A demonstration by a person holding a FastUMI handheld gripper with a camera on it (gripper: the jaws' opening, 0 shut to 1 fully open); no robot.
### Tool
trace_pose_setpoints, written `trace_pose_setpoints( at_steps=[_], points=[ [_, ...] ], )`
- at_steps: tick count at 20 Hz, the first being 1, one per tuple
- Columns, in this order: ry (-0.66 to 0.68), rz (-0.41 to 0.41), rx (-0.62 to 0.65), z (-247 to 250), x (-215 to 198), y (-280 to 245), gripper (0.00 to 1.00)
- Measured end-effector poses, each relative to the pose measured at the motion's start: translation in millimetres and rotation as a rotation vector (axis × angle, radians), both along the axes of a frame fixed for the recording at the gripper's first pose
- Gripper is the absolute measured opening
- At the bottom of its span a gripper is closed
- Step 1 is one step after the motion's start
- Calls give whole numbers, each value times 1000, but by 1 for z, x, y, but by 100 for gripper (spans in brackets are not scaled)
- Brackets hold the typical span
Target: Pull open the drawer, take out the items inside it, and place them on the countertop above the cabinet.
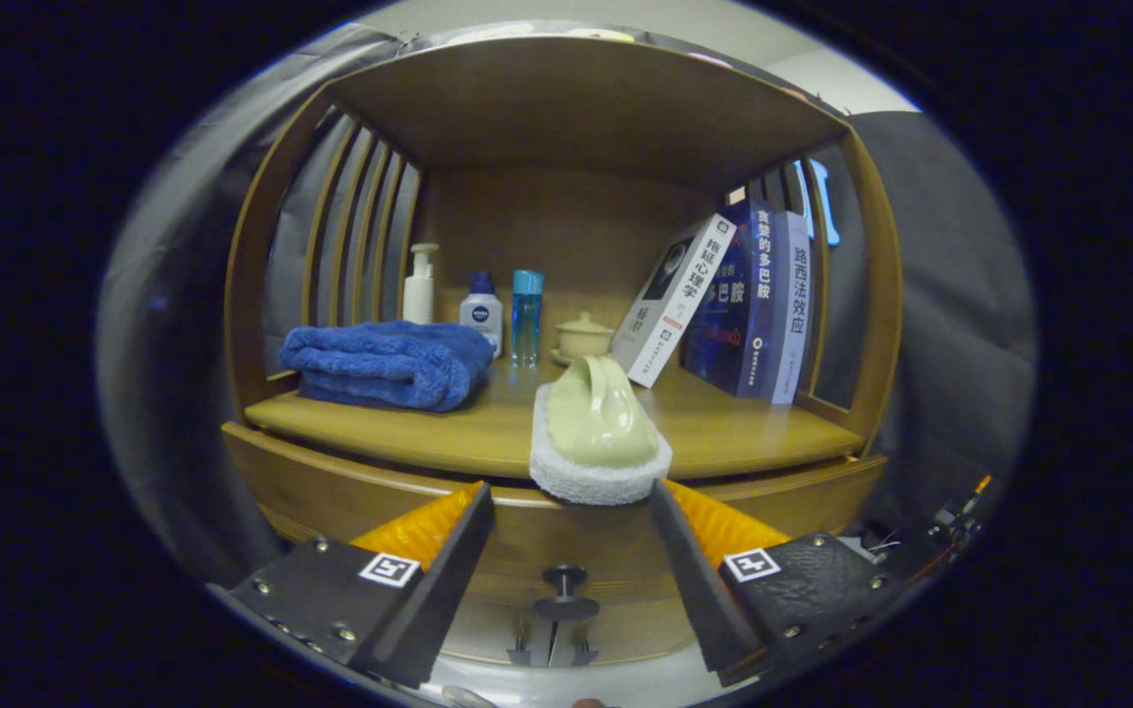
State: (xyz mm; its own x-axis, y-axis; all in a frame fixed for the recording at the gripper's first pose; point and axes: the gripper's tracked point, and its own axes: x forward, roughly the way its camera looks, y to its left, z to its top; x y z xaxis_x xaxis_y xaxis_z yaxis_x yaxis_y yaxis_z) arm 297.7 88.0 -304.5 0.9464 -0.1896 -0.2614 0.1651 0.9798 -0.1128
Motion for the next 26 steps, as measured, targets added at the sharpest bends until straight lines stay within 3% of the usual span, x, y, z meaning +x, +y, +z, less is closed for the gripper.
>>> trace_pose_setpoints(
  at_steps=[11,16,19,26],
  points=[
    [24,-16,56,-2,8,-1,97],
    [4,23,60,8,-15,4,98],
    [-34,48,50,33,-41,0,97],
    [-221,61,32,149,-114,-48,97]
  ],
)
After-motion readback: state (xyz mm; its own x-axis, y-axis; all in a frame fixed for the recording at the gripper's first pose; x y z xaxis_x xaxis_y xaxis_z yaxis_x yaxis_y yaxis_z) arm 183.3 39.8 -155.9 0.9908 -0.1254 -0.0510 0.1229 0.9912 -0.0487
